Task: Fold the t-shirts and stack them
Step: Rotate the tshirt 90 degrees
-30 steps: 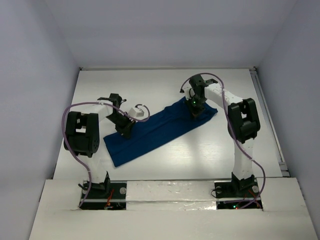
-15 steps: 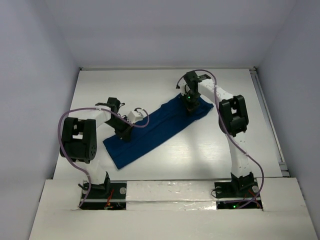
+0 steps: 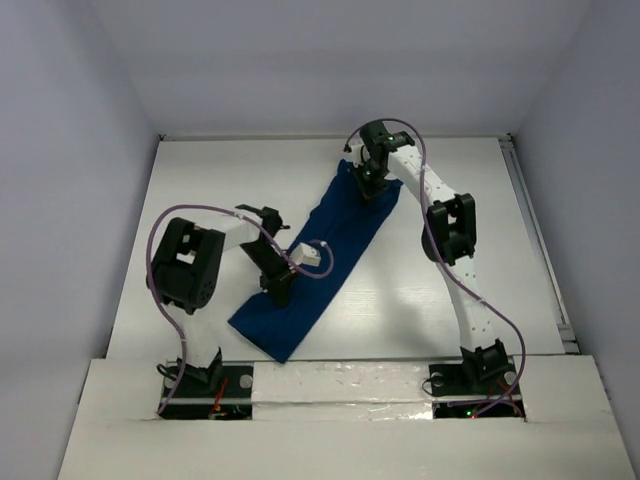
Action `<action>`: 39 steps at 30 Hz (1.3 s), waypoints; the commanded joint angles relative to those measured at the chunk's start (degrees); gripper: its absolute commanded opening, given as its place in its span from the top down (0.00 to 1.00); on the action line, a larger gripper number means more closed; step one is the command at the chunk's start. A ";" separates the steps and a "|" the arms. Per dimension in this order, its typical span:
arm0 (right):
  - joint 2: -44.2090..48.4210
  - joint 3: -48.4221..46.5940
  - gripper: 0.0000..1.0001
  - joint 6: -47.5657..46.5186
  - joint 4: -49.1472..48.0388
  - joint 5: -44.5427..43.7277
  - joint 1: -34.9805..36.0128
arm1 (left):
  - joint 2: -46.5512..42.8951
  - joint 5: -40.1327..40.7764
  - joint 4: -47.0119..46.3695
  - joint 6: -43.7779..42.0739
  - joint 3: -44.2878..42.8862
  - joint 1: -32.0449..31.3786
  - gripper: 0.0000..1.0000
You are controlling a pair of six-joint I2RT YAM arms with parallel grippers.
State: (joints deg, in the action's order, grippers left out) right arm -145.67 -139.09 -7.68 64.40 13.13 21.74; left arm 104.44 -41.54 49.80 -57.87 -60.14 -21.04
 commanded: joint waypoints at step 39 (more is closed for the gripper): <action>52.74 44.86 1.00 -1.72 -20.46 7.96 -13.12 | 25.36 9.10 -16.40 29.10 -57.60 -11.57 1.00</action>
State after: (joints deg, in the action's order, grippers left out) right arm -100.97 -95.70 -9.67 49.67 17.80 13.02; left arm 128.46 -34.11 37.50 -35.62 -111.35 -33.21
